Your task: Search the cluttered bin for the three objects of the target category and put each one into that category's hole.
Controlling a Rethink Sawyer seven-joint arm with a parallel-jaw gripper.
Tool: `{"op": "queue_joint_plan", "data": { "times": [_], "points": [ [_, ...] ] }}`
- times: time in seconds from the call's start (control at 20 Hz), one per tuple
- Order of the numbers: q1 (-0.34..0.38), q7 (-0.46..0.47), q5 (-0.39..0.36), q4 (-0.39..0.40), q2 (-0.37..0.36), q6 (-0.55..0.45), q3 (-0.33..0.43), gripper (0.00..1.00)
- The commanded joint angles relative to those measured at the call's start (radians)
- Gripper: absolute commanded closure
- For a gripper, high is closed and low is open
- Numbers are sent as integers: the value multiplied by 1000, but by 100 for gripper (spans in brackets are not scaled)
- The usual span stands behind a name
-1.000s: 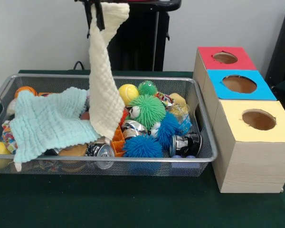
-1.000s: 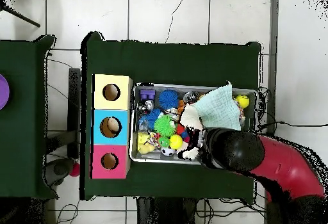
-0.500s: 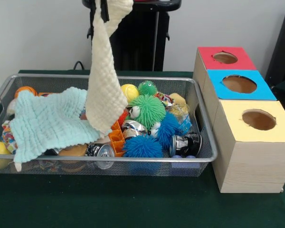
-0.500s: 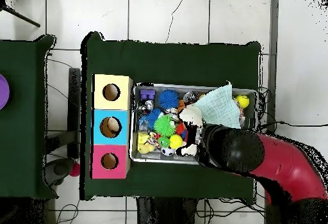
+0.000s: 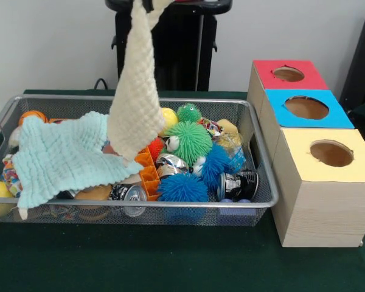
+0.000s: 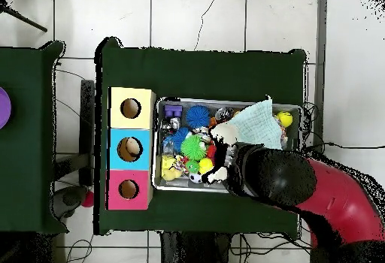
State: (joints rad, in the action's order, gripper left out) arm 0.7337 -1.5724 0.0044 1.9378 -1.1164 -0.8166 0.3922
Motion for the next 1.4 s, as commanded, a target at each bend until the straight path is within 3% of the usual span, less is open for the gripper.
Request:
{"op": "queue_joint_plan", "data": {
  "times": [0.05, 0.4, 0.6, 0.7, 0.85, 1.1, 1.4],
  "points": [
    [11, 53, 156, 179, -36, -32, 108, 100],
    [-2, 43, 280, 271, -18, 95, 142, 100],
    [-26, 2, 293, 305, 7, 187, 153, 100],
    [-37, -19, 270, 315, 28, 232, 151, 100],
    [-76, -49, 155, 291, 77, 264, 103, 100],
    [-96, -64, 129, 291, 121, 322, 96, 100],
    [-88, -34, 89, 256, 110, 264, 82, 100]
  ]
}}
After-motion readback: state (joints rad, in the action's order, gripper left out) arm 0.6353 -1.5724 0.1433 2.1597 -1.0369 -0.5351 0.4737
